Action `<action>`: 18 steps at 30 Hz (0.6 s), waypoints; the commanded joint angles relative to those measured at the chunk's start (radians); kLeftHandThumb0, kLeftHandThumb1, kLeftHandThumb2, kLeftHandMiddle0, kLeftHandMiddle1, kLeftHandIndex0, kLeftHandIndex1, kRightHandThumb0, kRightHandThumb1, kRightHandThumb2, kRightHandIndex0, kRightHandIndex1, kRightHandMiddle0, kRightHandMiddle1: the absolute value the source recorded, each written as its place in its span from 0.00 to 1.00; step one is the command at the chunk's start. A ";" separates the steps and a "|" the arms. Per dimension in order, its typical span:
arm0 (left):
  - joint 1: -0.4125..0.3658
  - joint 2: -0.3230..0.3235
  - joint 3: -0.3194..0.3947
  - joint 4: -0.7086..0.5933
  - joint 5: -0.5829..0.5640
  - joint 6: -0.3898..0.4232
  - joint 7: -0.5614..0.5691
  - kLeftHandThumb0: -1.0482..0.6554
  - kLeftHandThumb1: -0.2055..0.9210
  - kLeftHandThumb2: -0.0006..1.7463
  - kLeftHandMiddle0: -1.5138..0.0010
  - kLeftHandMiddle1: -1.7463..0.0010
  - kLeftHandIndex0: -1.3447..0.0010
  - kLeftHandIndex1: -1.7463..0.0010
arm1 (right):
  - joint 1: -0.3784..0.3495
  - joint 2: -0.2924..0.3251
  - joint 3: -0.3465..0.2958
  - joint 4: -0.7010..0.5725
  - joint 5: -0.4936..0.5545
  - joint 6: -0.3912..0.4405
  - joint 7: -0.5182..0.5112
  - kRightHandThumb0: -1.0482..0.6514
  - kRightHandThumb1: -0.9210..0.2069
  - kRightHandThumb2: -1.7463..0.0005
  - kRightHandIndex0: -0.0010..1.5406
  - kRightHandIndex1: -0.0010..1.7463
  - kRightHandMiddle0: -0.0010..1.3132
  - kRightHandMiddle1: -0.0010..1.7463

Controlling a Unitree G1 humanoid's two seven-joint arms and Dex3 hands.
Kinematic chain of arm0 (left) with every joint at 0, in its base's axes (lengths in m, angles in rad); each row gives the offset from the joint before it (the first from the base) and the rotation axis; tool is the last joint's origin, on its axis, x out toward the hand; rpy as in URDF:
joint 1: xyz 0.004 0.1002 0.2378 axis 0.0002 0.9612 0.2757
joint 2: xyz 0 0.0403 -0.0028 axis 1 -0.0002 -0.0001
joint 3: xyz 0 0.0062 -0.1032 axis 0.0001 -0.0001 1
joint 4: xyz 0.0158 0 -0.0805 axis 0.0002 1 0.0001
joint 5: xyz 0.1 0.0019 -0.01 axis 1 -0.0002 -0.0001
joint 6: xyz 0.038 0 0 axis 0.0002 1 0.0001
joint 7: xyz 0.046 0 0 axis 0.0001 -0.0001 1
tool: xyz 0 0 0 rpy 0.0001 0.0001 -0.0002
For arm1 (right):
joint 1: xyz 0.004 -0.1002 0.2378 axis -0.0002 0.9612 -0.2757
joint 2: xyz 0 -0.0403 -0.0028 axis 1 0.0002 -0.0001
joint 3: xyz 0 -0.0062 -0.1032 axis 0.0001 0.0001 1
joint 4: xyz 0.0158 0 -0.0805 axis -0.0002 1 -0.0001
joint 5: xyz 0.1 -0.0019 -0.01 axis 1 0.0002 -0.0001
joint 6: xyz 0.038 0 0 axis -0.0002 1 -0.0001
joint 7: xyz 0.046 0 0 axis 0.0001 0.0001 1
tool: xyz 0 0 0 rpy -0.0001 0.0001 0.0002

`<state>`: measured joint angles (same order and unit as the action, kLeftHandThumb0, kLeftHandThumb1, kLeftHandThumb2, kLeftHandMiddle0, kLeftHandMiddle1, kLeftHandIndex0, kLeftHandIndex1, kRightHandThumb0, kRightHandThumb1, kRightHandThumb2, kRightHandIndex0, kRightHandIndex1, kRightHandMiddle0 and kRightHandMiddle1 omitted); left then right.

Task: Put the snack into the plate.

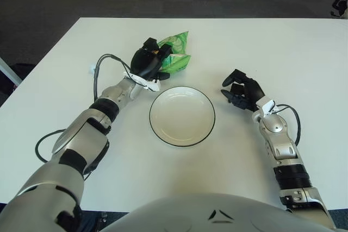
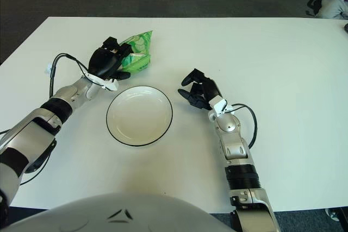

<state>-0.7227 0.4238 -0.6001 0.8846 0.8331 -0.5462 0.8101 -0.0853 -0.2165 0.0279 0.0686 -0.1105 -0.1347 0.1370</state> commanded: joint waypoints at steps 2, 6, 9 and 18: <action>0.037 0.036 0.040 -0.059 0.006 -0.047 0.074 0.62 0.49 0.73 0.63 0.01 0.71 0.00 | 0.000 -0.012 0.005 0.018 -0.020 0.006 -0.002 0.40 0.00 0.85 0.55 0.88 0.36 0.83; 0.049 0.043 0.053 -0.085 0.042 -0.053 0.164 0.62 0.49 0.74 0.63 0.01 0.71 0.00 | -0.001 -0.014 0.007 0.018 -0.020 0.008 -0.002 0.40 0.00 0.85 0.55 0.88 0.36 0.84; 0.061 0.053 0.069 -0.115 0.068 -0.054 0.242 0.62 0.49 0.74 0.63 0.00 0.71 0.00 | -0.002 -0.013 0.009 0.018 -0.023 0.011 -0.003 0.40 0.00 0.85 0.55 0.88 0.36 0.84; 0.098 0.102 0.105 -0.195 0.120 -0.081 0.385 0.62 0.45 0.77 0.60 0.00 0.69 0.00 | -0.005 -0.012 0.009 0.027 -0.029 0.009 -0.002 0.40 0.00 0.85 0.56 0.87 0.36 0.84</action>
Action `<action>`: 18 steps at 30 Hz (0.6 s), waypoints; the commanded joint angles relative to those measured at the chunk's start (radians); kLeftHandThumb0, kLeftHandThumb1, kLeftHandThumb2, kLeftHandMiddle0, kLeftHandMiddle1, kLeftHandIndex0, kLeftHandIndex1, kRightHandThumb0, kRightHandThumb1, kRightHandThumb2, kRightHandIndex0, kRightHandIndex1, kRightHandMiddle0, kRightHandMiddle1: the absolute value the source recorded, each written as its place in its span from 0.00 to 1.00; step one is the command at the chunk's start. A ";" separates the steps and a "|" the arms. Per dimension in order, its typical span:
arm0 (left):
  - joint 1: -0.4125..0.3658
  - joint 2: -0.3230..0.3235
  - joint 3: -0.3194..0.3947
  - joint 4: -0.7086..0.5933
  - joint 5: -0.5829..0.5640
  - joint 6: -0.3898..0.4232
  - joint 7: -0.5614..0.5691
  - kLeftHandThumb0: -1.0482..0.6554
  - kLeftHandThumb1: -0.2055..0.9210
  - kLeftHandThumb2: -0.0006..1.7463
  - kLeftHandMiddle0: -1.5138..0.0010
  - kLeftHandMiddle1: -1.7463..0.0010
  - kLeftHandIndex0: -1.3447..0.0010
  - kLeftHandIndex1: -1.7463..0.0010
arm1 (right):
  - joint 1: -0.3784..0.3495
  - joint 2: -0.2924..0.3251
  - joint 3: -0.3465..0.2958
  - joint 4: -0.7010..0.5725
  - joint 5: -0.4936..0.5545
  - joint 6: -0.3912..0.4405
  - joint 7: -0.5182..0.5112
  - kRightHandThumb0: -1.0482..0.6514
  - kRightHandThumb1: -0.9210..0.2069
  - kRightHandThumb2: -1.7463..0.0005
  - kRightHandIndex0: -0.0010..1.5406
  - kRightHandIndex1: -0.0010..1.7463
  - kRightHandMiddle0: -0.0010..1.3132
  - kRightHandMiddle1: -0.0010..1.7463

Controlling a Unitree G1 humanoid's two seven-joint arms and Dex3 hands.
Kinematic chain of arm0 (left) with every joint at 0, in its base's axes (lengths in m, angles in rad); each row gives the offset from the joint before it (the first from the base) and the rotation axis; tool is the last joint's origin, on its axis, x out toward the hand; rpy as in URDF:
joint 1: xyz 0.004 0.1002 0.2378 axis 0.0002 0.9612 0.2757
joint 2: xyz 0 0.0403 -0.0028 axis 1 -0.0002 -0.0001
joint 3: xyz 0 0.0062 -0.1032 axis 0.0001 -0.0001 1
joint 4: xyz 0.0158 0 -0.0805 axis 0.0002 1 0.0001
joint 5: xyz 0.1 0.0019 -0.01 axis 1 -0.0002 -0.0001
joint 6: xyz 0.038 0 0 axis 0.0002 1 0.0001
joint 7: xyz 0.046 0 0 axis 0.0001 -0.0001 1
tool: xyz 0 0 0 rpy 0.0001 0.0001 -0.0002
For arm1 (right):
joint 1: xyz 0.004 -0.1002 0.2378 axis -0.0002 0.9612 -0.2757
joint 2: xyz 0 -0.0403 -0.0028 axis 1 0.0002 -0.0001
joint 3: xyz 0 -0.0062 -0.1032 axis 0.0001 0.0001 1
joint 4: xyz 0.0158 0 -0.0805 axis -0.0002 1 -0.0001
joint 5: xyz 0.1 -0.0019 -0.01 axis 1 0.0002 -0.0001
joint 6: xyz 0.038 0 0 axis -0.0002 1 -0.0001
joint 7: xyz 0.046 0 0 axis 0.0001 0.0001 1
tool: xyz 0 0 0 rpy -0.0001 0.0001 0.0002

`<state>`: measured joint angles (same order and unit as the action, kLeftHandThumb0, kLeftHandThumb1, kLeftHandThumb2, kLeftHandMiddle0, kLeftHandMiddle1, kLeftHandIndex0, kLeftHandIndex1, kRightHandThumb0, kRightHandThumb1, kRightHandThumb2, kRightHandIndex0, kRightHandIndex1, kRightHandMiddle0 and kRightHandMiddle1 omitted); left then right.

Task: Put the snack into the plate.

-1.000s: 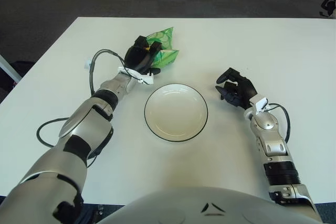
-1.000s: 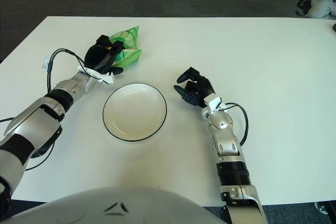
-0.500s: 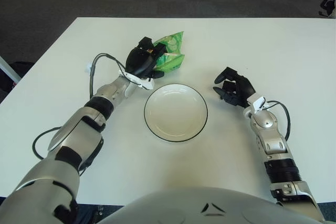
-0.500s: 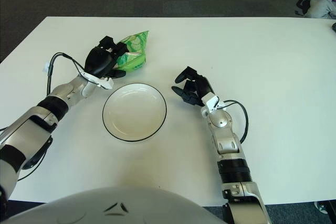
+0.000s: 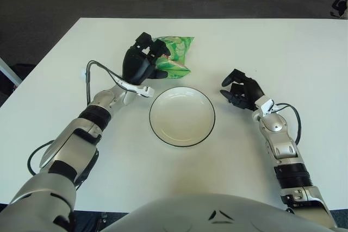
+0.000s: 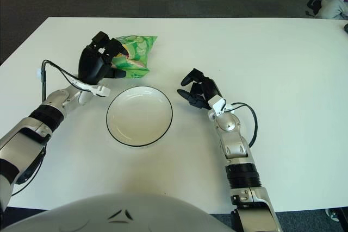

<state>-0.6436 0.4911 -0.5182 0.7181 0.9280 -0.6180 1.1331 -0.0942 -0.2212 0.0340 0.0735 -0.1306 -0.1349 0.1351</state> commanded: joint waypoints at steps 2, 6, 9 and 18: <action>0.020 0.047 0.033 -0.048 0.032 -0.025 0.088 0.62 0.43 0.78 0.60 0.00 0.68 0.00 | 0.001 -0.008 0.002 0.027 -0.008 0.009 0.001 0.40 0.00 0.85 0.56 0.87 0.36 0.84; 0.026 0.073 0.052 -0.088 0.030 -0.089 0.106 0.62 0.42 0.79 0.58 0.00 0.67 0.01 | -0.002 -0.009 0.003 0.032 -0.010 0.008 0.002 0.40 0.00 0.85 0.56 0.87 0.36 0.84; 0.035 0.096 0.064 -0.124 0.034 -0.145 0.120 0.62 0.41 0.79 0.58 0.00 0.67 0.01 | -0.005 -0.011 0.004 0.040 -0.011 0.005 0.002 0.40 0.00 0.85 0.56 0.86 0.36 0.84; 0.080 0.124 0.107 -0.216 0.058 -0.194 0.140 0.84 0.61 0.63 0.68 0.00 0.56 0.00 | -0.010 -0.016 0.004 0.054 -0.014 -0.002 0.003 0.40 0.00 0.85 0.57 0.83 0.36 0.84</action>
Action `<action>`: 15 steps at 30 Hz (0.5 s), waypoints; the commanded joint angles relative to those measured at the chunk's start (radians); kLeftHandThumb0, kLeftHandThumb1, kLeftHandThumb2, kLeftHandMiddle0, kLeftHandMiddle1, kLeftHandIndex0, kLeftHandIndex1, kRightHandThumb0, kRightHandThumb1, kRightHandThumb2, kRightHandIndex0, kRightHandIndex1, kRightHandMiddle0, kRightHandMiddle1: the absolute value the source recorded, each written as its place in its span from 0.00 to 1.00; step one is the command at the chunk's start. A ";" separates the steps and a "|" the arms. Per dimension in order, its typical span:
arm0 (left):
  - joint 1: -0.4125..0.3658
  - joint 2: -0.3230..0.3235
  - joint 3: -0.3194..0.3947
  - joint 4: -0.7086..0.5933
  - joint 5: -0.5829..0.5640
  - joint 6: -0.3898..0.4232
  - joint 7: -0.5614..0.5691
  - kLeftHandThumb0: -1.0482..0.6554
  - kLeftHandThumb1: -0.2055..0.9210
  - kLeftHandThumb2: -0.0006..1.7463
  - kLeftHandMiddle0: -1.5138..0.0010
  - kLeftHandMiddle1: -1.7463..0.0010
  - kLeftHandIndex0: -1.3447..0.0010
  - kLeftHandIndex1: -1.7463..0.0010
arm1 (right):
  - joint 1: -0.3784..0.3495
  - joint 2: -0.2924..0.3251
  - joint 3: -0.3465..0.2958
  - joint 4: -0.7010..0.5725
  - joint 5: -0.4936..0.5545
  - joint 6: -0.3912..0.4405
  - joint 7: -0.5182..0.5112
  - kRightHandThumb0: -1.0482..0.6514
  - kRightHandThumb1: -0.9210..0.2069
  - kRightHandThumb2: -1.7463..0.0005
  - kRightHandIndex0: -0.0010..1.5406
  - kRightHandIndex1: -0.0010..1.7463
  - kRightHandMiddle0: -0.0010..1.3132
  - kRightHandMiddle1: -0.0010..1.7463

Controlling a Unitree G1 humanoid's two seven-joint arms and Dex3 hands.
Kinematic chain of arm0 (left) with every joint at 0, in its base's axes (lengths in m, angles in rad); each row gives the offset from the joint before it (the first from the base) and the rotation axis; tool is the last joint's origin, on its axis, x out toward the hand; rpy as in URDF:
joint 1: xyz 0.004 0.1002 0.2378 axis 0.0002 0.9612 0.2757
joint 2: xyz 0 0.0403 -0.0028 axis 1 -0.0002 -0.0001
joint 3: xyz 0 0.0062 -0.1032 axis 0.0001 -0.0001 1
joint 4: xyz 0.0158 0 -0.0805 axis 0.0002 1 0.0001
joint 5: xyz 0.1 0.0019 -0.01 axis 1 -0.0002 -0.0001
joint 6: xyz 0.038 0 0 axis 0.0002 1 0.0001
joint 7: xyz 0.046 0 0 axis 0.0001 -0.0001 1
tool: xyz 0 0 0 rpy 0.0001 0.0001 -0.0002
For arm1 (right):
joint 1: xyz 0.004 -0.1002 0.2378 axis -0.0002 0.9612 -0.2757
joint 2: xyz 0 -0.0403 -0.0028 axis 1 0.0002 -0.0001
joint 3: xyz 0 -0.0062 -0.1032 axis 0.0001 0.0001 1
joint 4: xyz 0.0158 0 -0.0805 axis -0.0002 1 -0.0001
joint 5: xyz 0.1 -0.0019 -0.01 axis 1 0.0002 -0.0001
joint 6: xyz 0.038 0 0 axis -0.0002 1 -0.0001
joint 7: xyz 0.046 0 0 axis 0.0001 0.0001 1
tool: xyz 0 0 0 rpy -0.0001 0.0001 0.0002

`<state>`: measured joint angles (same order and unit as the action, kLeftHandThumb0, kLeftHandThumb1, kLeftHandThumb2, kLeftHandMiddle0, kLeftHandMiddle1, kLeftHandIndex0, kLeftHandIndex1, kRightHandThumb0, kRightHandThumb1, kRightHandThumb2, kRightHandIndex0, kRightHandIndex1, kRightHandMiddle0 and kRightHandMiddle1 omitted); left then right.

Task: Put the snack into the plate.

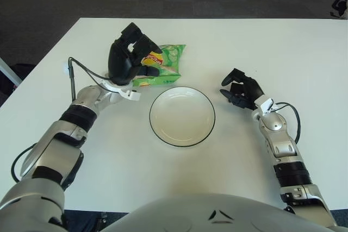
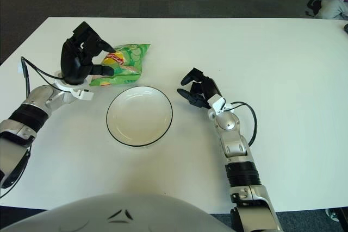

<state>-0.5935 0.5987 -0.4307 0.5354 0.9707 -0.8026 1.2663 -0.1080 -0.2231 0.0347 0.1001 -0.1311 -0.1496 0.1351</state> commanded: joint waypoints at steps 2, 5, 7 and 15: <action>0.040 0.019 0.028 -0.058 0.020 -0.015 0.005 0.85 0.61 0.63 0.69 0.00 0.55 0.00 | 0.003 -0.015 0.003 0.030 -0.014 0.011 0.003 0.40 0.00 0.85 0.58 0.82 0.36 0.84; 0.046 0.021 0.036 -0.083 0.046 -0.017 0.021 0.85 0.61 0.62 0.69 0.00 0.55 0.00 | 0.001 -0.017 0.003 0.034 -0.015 0.009 0.004 0.40 0.00 0.85 0.58 0.82 0.36 0.83; 0.045 0.022 0.037 -0.090 0.071 -0.008 0.037 0.86 0.61 0.63 0.68 0.00 0.54 0.00 | 0.001 -0.019 0.005 0.036 -0.016 0.009 0.004 0.40 0.00 0.85 0.58 0.82 0.36 0.83; 0.051 0.019 0.034 -0.081 0.081 0.048 -0.076 0.86 0.60 0.63 0.68 0.00 0.51 0.00 | -0.001 -0.024 0.010 0.040 -0.026 0.012 0.004 0.40 0.00 0.85 0.59 0.81 0.36 0.83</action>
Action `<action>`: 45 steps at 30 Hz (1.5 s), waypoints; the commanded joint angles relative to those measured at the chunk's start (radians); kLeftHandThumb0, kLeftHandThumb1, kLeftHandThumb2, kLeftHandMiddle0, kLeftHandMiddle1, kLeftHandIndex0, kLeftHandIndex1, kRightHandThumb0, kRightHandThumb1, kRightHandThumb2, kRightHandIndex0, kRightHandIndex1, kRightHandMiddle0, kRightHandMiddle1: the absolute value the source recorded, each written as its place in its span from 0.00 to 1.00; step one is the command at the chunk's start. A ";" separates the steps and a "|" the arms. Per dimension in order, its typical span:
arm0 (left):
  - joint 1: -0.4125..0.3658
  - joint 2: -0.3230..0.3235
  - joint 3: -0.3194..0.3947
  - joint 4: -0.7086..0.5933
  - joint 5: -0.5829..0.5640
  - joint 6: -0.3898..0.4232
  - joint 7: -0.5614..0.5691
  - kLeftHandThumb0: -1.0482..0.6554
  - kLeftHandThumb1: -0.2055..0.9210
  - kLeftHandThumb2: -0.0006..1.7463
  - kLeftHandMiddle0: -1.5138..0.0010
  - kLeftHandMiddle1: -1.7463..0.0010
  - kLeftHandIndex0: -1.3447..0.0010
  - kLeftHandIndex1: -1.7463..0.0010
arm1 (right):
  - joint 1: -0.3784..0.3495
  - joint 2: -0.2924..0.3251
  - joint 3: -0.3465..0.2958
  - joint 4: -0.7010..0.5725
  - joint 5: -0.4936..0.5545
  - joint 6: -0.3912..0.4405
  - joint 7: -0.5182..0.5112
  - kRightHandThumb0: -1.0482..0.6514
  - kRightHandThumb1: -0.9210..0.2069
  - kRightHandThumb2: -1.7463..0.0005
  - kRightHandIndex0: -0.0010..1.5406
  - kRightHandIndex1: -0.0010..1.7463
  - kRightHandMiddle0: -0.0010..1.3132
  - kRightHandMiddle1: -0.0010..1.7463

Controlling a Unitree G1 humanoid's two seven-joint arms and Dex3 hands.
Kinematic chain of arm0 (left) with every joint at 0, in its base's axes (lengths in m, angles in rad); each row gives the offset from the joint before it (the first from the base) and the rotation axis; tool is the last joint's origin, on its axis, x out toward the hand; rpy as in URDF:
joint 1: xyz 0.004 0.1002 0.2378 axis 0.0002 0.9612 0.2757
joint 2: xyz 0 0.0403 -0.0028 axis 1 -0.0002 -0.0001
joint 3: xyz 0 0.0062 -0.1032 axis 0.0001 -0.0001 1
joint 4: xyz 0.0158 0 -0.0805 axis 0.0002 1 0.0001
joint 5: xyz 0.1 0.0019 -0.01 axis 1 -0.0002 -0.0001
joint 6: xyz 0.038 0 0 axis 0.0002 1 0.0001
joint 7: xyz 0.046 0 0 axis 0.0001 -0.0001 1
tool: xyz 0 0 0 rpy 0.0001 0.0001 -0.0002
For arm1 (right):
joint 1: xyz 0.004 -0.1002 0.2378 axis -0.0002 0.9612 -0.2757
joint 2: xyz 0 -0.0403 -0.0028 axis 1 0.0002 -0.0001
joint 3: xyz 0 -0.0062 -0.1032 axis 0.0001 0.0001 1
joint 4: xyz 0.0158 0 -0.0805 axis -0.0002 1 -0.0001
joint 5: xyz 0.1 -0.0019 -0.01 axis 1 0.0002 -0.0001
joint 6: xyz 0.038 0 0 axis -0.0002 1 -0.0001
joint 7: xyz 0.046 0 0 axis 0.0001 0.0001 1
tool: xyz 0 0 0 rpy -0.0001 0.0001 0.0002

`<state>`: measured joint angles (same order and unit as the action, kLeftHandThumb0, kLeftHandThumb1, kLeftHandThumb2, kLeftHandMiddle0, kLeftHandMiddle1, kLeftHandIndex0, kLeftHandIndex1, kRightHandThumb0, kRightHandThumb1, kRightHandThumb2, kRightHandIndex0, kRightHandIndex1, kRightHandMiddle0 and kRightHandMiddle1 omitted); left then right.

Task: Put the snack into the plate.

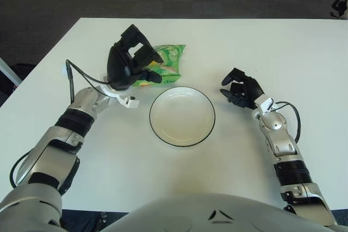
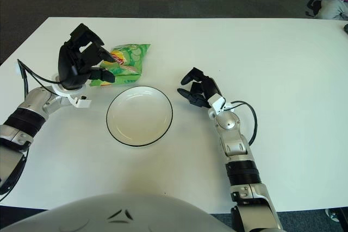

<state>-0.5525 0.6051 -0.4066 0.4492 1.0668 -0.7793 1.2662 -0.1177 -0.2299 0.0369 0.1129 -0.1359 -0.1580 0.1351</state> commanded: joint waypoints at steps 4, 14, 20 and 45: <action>0.041 0.009 0.030 -0.016 -0.082 0.061 -0.228 0.86 0.61 0.63 0.68 0.00 0.51 0.00 | 0.009 -0.018 0.010 0.027 -0.027 0.020 0.002 0.40 0.00 0.85 0.59 0.80 0.36 0.83; 0.190 0.068 0.087 -0.287 -0.138 0.378 -0.847 0.48 0.95 0.15 0.69 0.40 0.77 0.40 | 0.010 -0.024 0.016 0.025 -0.040 0.019 -0.001 0.40 0.00 0.85 0.61 0.78 0.37 0.83; 0.190 0.036 0.081 -0.264 -0.141 0.408 -0.888 0.30 0.99 0.02 0.66 0.90 0.72 0.83 | 0.010 -0.025 0.019 0.021 -0.045 0.024 -0.003 0.40 0.00 0.85 0.62 0.76 0.37 0.83; 0.148 -0.037 0.071 -0.318 -0.170 0.670 -1.329 0.21 0.91 0.00 0.91 1.00 0.82 0.98 | 0.010 -0.039 0.030 0.022 -0.072 0.020 -0.017 0.40 0.00 0.85 0.63 0.71 0.37 0.83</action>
<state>-0.3720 0.5791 -0.3273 0.1011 0.8775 -0.1232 -0.0668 -0.1280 -0.2522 0.0584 0.1125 -0.1831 -0.1586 0.1136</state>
